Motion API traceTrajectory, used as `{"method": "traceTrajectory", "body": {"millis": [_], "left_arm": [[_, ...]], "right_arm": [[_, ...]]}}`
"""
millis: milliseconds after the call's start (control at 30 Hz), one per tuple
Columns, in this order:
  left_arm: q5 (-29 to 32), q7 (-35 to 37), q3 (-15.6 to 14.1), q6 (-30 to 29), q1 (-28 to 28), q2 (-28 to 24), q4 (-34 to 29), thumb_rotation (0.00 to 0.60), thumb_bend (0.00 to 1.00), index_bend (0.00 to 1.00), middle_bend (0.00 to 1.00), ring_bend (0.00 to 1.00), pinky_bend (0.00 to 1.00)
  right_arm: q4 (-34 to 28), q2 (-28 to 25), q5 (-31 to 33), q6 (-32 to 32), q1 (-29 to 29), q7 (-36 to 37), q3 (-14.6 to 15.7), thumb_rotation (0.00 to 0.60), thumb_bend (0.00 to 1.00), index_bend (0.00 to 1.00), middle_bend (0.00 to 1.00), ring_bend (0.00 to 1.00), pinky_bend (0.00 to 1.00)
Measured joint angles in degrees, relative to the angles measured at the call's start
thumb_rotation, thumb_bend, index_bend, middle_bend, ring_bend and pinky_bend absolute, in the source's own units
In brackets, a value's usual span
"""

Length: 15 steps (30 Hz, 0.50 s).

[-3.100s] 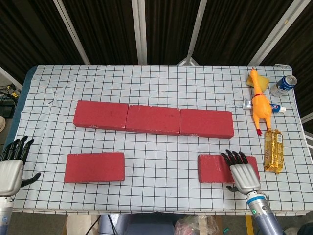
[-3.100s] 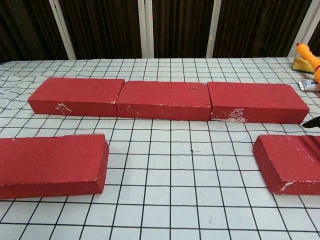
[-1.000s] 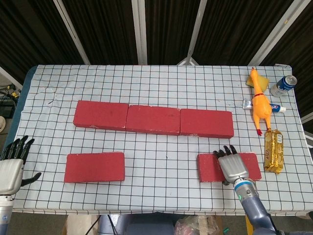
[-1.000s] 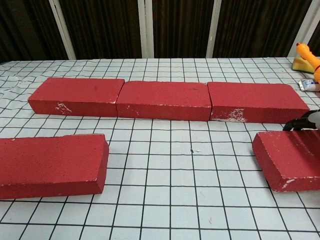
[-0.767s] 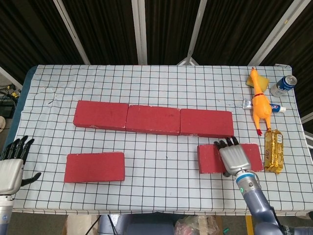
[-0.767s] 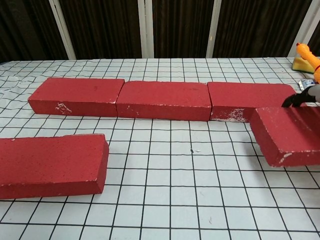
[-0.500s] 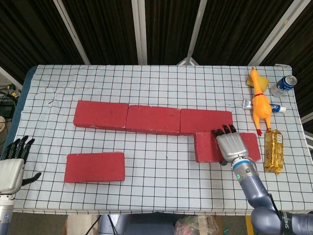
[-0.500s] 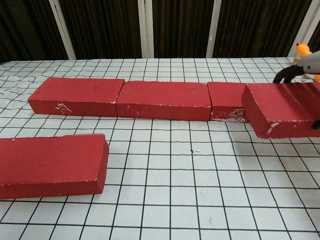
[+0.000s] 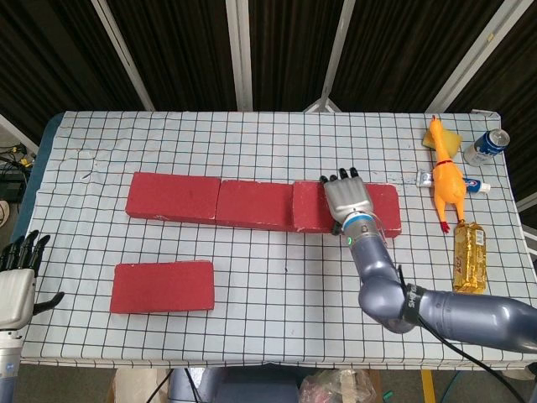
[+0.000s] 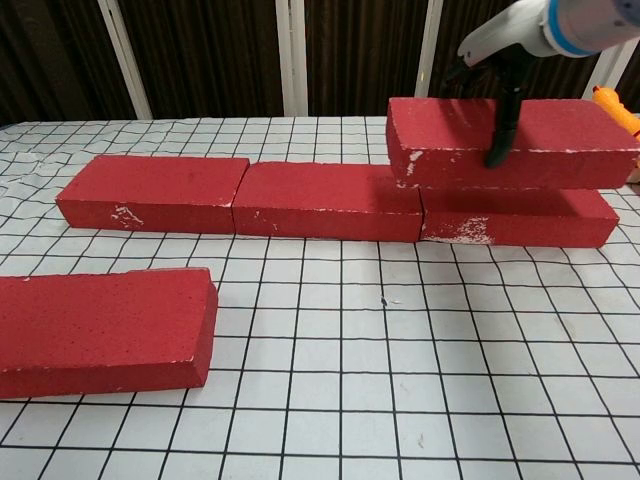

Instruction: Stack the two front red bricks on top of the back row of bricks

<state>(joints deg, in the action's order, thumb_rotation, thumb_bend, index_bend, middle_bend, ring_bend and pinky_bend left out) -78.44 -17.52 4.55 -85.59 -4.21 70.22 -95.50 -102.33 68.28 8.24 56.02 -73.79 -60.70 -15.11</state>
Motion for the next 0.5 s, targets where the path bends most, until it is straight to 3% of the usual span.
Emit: {"method": "traceTrajectory", "body": {"millis": [500], "left_arm": [[2.22,-1.29,0.89,-0.04,-0.14,0.31,0.38,0.6,0.0,0.1,0.0,0.0,0.09]], "right_arm": [[15.94,9.86,7.24,-4.84,-6.09,-2.9,1.2,0.6,0.16,0.21,0.24,0.04,0.0]]}}
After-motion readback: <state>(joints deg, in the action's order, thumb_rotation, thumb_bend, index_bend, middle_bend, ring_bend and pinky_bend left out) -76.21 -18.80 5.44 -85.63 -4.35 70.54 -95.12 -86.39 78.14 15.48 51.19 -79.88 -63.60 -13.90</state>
